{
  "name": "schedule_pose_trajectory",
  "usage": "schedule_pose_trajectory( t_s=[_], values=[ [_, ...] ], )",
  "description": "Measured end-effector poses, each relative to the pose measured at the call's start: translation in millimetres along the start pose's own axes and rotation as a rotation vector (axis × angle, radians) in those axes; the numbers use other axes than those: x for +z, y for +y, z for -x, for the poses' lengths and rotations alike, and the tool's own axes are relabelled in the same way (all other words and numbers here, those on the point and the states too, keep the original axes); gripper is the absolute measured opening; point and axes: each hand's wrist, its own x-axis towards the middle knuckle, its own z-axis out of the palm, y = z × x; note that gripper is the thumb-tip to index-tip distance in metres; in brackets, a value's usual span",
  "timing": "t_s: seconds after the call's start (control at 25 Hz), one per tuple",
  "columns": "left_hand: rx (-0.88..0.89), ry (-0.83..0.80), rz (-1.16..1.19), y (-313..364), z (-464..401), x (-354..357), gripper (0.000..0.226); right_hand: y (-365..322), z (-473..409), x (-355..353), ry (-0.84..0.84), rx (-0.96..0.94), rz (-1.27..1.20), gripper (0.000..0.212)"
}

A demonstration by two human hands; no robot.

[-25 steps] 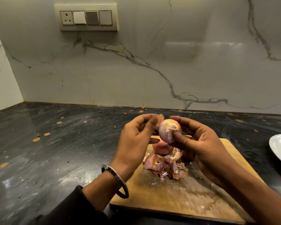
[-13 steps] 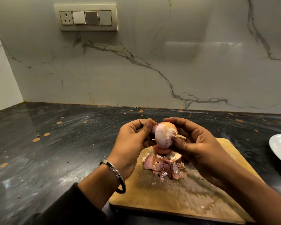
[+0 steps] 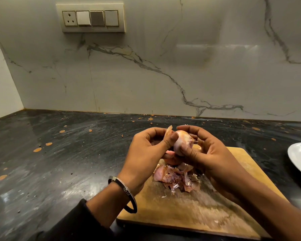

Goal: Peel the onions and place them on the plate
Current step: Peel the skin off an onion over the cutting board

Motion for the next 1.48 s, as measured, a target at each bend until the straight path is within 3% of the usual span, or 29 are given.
schedule_pose_trajectory(
  t_s=[0.12,0.28,0.48,0.64,1.04,1.2,1.36,1.48],
  values=[
    [-0.005,0.01,0.006,1,0,-1,0.037,-1,1,2,-0.016,-0.043,0.031,0.046],
    [-0.031,0.041,0.053,1,-1,-4,0.013,-1,2,3,0.012,-0.06,0.069,0.043],
    [-0.104,0.059,0.203,1,-4,-3,0.008,-1,2,5,-0.052,0.012,-0.098,0.038],
    [-0.19,-0.01,0.395,4,-3,-5,0.017,-2,1,5,-0.089,0.099,-0.282,0.039],
    [-0.113,-0.109,0.328,4,-3,-10,0.018,-10,4,2,-0.083,0.114,-0.254,0.037],
    [-0.108,-0.071,0.331,3,-3,-6,0.02,-8,2,-1,-0.075,0.053,-0.136,0.038],
    [-0.039,-0.032,0.065,-1,-4,-4,0.017,-3,-3,-4,0.097,-0.034,-0.108,0.04],
    [0.052,-0.094,-0.24,-2,0,-3,0.022,-4,-5,-8,0.158,-0.059,-0.047,0.042]
  ],
)
